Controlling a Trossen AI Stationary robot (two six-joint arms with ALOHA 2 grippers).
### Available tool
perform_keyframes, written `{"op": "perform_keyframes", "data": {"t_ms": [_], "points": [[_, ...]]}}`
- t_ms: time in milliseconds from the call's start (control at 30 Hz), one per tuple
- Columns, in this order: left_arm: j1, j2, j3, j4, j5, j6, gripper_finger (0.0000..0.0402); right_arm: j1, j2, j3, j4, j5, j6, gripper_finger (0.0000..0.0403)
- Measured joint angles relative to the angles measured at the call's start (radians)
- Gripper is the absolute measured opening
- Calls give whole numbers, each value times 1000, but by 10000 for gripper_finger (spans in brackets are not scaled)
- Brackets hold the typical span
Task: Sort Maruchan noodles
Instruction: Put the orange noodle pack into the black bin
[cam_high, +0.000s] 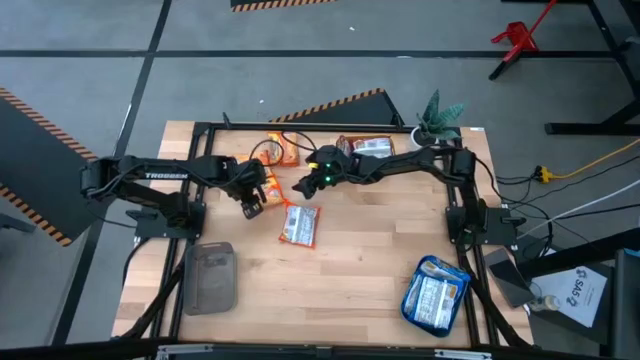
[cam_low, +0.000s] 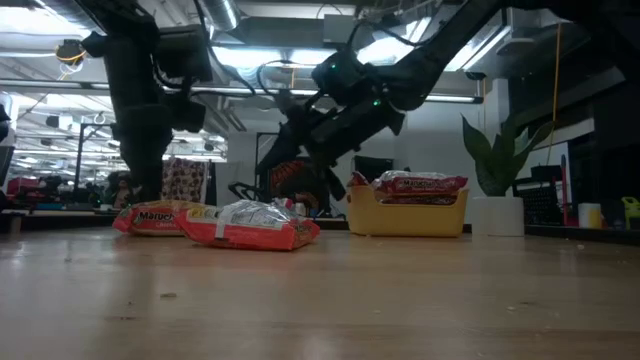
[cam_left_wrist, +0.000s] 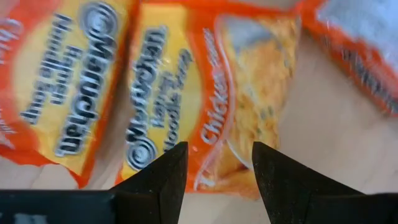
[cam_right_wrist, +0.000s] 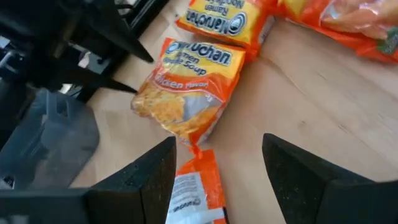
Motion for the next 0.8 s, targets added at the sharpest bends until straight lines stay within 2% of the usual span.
{"op": "perform_keyframes", "data": {"t_ms": [267, 433, 567, 667, 800], "points": [[111, -185, -4, -58, 43, -27, 175, 0, 11, 34, 18, 48, 56, 222], [219, -246, -126, -49, 111, -79, 175, 0, 11, 59, 12, 88, 59, 222], [285, -276, -237, 99, 212, -166, 175, 0, 11, 73, 14, 106, 59, 222], [316, -275, -283, 140, 211, -240, 175, 0, 11, 73, 11, 106, 76, 222], [338, -272, -314, 153, 201, -265, 175, 0, 11, 73, 7, 117, 79, 222]]}}
